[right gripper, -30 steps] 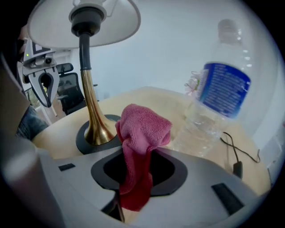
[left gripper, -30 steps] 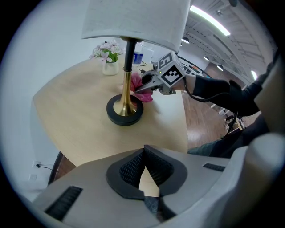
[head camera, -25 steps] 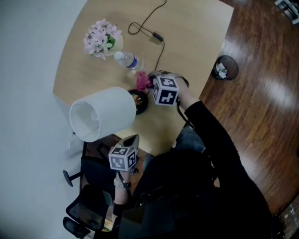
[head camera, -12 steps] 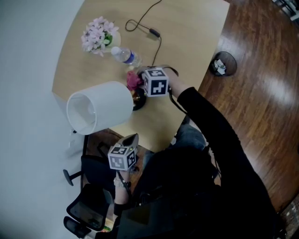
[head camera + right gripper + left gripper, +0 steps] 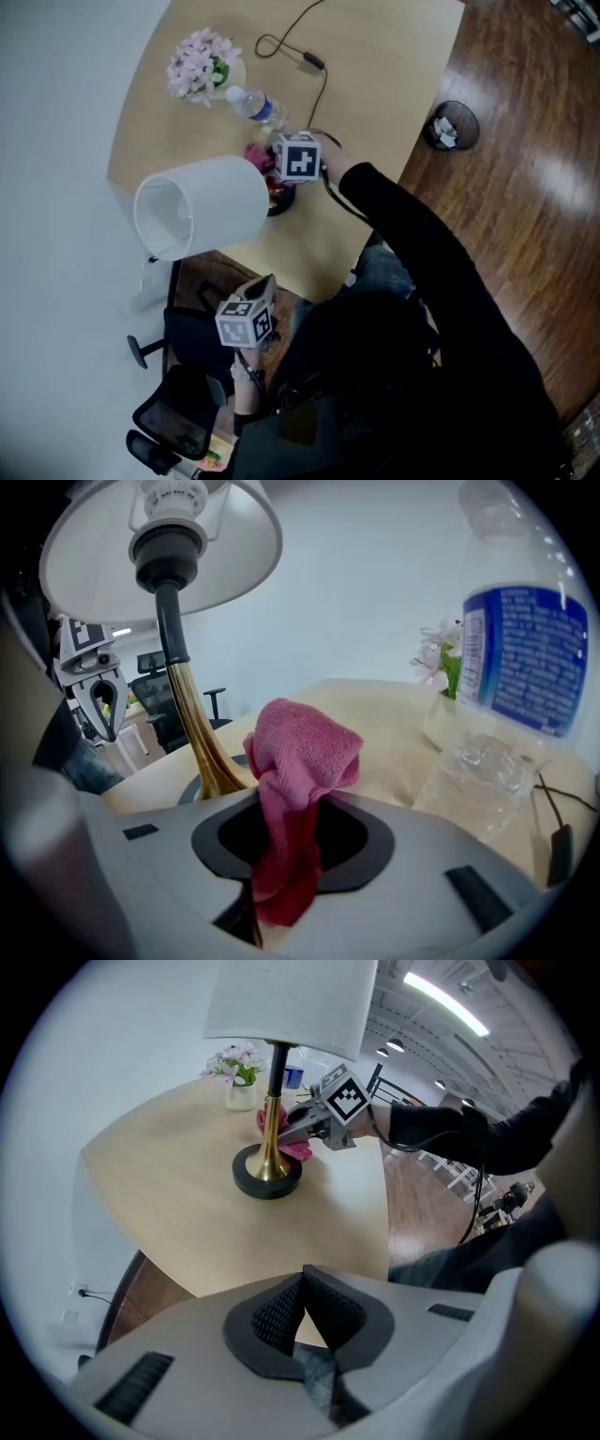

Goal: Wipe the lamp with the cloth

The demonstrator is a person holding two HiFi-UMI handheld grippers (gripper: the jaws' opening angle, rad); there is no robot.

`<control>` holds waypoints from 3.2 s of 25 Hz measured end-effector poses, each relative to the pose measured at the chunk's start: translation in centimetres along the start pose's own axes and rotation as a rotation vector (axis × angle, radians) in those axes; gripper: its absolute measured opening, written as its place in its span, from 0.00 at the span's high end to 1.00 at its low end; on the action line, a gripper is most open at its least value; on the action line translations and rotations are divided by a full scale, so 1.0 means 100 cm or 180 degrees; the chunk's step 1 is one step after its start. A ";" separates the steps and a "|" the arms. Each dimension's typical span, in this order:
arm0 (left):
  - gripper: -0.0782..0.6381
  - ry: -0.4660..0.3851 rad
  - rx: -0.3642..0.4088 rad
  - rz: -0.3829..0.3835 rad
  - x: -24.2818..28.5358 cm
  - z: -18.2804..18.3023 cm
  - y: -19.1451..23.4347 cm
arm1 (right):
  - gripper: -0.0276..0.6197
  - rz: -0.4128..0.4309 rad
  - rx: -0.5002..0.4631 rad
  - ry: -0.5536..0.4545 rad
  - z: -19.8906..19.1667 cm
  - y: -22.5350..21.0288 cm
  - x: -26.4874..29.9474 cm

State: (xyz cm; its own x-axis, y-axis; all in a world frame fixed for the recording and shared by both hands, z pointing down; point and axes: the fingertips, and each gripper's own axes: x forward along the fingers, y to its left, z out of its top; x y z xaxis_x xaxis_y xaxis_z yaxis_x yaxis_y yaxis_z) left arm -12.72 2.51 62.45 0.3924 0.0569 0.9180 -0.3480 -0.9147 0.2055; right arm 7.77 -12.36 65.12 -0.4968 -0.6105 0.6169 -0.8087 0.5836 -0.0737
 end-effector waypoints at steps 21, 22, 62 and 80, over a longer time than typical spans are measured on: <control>0.89 0.0172 0.0552 -0.0219 0.005 0.004 -0.019 | 0.77 -0.0744 0.0713 -0.0028 -0.034 0.044 -0.026; 0.89 0.0165 0.0564 -0.0249 0.007 0.003 -0.016 | 0.77 -0.0779 0.0769 -0.0021 -0.036 0.048 -0.025; 0.89 -0.0188 0.1636 -0.0948 -0.053 0.011 0.116 | 0.77 -0.2360 0.2358 0.0543 -0.031 0.125 0.023; 0.89 0.0163 0.2684 -0.1448 -0.004 0.112 0.185 | 0.77 -0.3362 0.3277 0.0370 -0.030 0.095 0.016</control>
State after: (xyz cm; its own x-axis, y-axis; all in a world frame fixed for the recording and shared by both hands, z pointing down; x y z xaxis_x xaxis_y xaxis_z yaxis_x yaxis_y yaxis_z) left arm -9.81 -18.91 62.11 0.2943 0.4767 0.8283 0.5636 -0.7865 0.2524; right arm 0.20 -6.16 67.71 0.4378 -0.4265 0.7915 -0.6582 -0.7517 -0.0410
